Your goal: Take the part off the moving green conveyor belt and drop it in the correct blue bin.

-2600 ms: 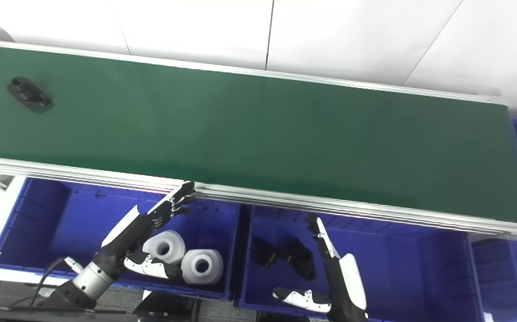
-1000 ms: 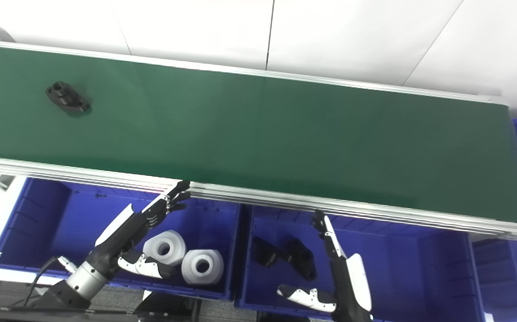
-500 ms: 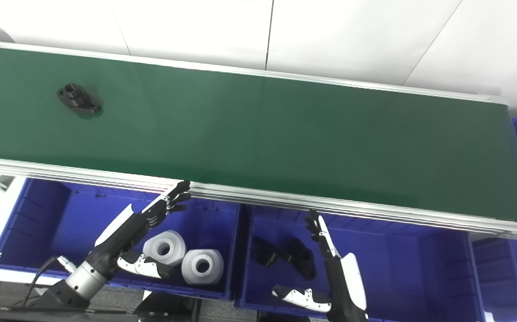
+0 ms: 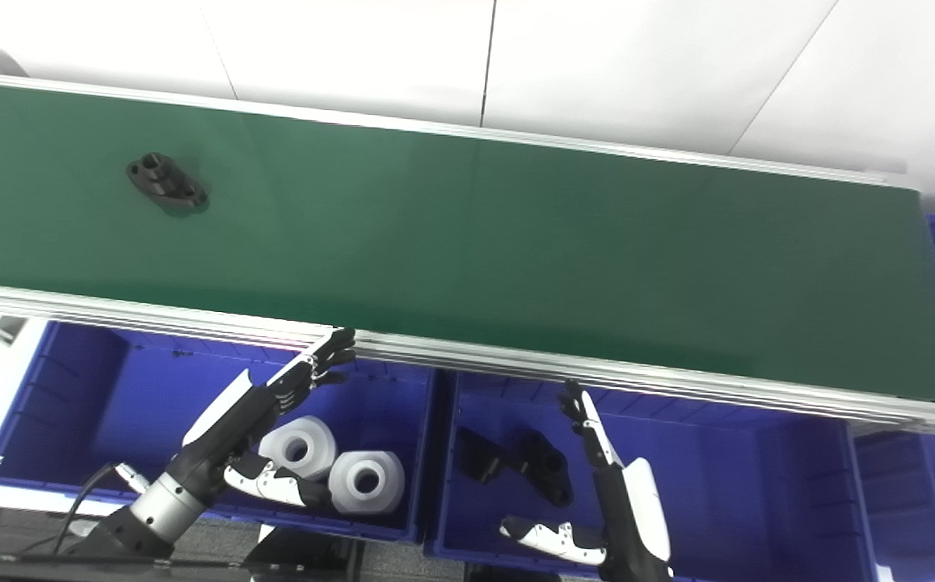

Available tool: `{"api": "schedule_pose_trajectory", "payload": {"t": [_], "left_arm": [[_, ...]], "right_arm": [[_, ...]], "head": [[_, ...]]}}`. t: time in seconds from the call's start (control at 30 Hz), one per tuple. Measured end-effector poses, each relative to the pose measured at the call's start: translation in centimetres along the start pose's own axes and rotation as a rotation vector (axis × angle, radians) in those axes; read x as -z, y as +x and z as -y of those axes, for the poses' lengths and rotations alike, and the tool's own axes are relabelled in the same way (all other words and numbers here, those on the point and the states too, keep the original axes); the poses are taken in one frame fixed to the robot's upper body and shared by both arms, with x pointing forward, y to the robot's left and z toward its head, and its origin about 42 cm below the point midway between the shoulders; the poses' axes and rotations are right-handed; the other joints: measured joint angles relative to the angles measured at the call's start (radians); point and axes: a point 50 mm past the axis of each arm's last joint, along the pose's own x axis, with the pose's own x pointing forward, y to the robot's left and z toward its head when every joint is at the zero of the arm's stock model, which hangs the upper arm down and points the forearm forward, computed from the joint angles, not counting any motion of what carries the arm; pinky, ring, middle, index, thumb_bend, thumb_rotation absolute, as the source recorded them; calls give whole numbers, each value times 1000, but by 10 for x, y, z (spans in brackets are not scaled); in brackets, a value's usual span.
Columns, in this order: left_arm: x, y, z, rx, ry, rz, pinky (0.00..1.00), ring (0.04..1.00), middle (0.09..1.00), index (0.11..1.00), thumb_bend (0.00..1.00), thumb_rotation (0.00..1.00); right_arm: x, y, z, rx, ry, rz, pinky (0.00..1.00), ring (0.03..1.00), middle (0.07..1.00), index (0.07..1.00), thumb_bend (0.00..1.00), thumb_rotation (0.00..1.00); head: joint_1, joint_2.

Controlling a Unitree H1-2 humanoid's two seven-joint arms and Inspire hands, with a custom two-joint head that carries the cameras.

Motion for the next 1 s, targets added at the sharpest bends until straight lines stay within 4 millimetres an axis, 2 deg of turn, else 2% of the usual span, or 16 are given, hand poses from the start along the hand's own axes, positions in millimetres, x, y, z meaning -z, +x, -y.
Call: {"api": "schedule_pose_trajectory", "payload": {"t": [0.03,0.07,0.1,0.13,0.23,0.27,0.3,0.33,0.4,0.47,0.5,0.7,1.0], "left_arm": [[0,0,1,2,7,-2,851,920,963,948,1000,532],[1,1,2,2,13,-5,851,921,961,946,1000,535],[2,1,4,4,20,-10,863,929,961,942,1000,530],[3,1,6,7,18,-15,868,937,960,938,1000,524],[7,3,14,1,7,-29,818,911,939,916,1000,504],[9,4,18,-2,1,-32,799,901,932,910,1000,506],[10,5,20,0,-2,-34,789,894,928,905,1000,504],[11,6,23,4,3,-40,779,886,921,899,1000,507],[16,6,27,4,-1,-53,764,872,908,886,1000,515],[18,7,28,2,3,-57,765,870,905,881,1000,510],[19,9,28,6,2,-59,766,870,904,879,1000,499],[20,16,28,7,17,-51,730,843,886,860,1000,509],[21,16,29,-19,44,-56,699,818,866,840,1000,545]], "right_arm": [[1,-1,0,2,-4,-2,861,889,910,983,982,680],[2,-2,1,4,-9,-4,862,888,910,983,981,681],[5,-3,0,-1,-17,-10,863,887,909,983,979,685],[9,-4,0,-4,-28,-17,855,884,909,984,983,693],[16,-6,0,-23,-46,-29,839,881,914,980,980,686],[18,-6,1,-26,-49,-30,841,882,912,980,985,686],[20,-6,1,-25,-49,-37,844,885,914,981,987,687],[23,-7,1,-18,-44,-48,850,892,919,984,985,688],[26,-6,2,-13,-37,-55,853,901,924,989,982,678],[29,-5,1,-23,-32,-62,864,911,931,996,978,675],[30,-4,1,-26,-29,-67,863,910,933,998,977,674],[32,-1,3,-33,-26,-66,857,907,931,1000,967,654],[36,-2,4,-30,-27,-75,875,917,932,1000,959,640]], "head": [[33,-27],[34,-28],[47,-46],[81,-87],[133,-139],[133,-140],[167,-170],[173,-173],[216,-213],[218,-215],[247,-230],[262,-247],[270,-239]]}}
